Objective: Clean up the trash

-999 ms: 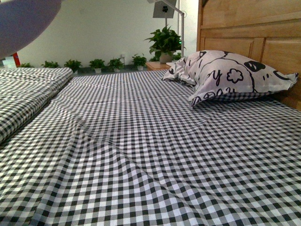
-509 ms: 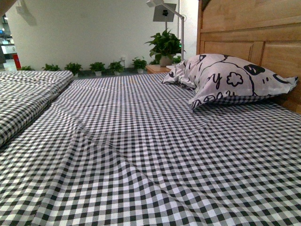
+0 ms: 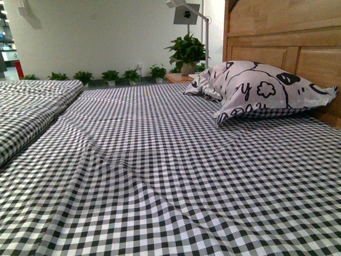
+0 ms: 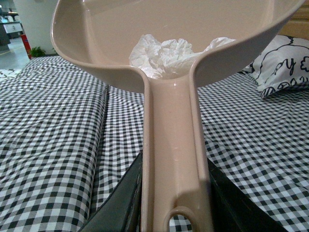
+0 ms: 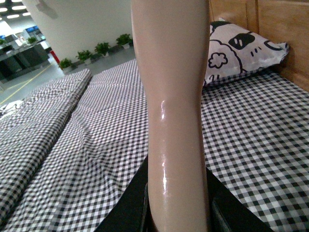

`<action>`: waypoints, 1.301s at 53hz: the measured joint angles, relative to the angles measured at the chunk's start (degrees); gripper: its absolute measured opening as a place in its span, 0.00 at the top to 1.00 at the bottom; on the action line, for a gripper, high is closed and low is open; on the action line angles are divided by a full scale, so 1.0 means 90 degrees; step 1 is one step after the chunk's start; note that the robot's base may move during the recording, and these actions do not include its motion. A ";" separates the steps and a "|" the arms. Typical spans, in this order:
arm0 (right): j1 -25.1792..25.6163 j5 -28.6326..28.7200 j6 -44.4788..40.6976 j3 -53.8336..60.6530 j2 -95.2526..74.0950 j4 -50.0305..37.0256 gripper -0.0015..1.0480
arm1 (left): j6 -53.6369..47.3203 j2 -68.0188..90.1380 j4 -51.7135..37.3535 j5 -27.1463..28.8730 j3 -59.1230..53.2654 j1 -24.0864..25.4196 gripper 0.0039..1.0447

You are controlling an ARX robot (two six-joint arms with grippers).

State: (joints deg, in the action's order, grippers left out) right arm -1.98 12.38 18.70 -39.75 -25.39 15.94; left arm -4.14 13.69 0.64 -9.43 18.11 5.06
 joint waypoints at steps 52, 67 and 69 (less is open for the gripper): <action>-0.0012 -0.0024 -0.0034 0.0000 0.0000 0.0000 0.81 | 0.0092 -0.0005 0.0000 0.0000 0.0000 -0.0005 0.73; -0.0012 -0.0024 -0.0034 0.0000 0.0000 0.0000 0.81 | 0.0092 -0.0005 0.0000 0.0000 0.0000 -0.0005 0.73; -0.0012 -0.0024 -0.0034 0.0000 0.0000 0.0000 0.81 | 0.0092 -0.0005 0.0000 0.0000 0.0000 -0.0005 0.73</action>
State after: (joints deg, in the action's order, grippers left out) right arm -2.09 12.16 18.39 -39.75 -25.39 15.94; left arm -3.31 13.65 0.64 -9.43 18.11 5.02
